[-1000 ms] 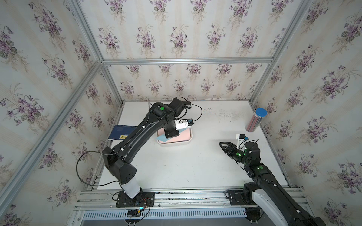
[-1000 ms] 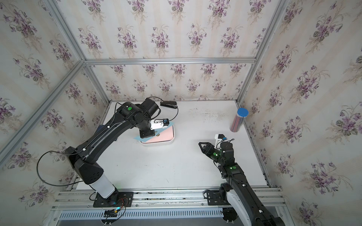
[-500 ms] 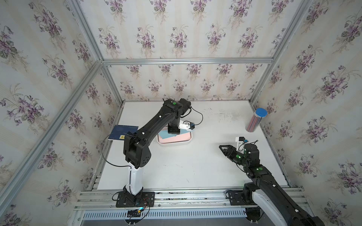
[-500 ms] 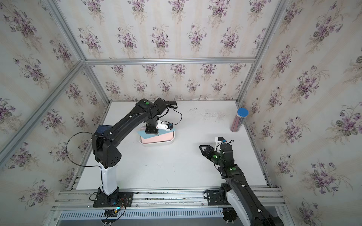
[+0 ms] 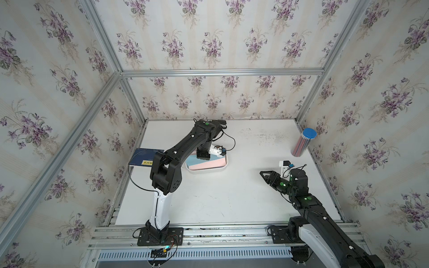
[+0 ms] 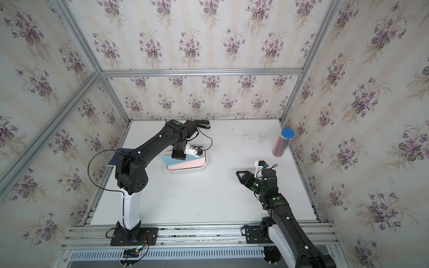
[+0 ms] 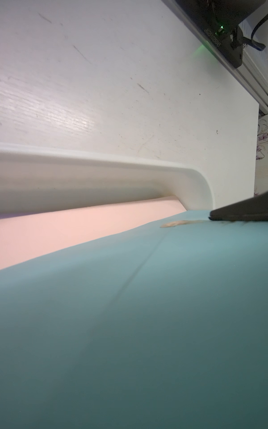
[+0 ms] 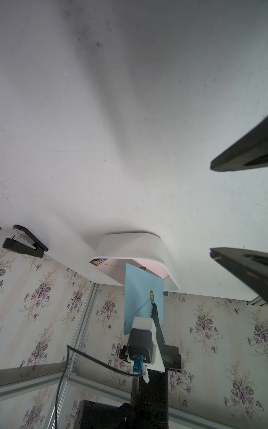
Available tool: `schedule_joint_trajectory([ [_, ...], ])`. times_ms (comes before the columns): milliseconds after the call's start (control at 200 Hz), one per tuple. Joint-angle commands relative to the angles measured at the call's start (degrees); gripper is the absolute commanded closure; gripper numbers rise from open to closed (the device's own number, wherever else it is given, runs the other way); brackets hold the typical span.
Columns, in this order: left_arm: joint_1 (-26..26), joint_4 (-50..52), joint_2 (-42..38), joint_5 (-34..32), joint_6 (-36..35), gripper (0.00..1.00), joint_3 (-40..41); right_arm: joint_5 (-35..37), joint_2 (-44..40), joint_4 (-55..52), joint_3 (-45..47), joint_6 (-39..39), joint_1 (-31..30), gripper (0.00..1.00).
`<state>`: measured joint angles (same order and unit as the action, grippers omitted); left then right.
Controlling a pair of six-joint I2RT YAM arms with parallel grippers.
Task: Put the sealed envelopes into the storage box
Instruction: Place the envelope in the storage box.
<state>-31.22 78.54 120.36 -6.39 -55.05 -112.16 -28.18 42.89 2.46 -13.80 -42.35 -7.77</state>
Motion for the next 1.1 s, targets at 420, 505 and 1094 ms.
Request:
schedule_joint_trajectory([
  [420, -0.42, -6.21, 0.24, -6.50, 0.93, 0.67, 0.58, -1.71, 0.16, 2.20, 1.05, 0.17, 1.09, 0.44],
  [505, -0.07, -7.70, -0.44, -6.49, 1.55, 0.66, 0.89, -1.78, 0.41, 2.29, 1.06, 0.07, 1.18, 0.44],
  [1094, 4.91, -38.06, -20.15, 2.65, 32.69, 0.56, 15.79, -0.17, 1.96, 1.96, 0.77, 2.25, 1.41, 0.44],
])
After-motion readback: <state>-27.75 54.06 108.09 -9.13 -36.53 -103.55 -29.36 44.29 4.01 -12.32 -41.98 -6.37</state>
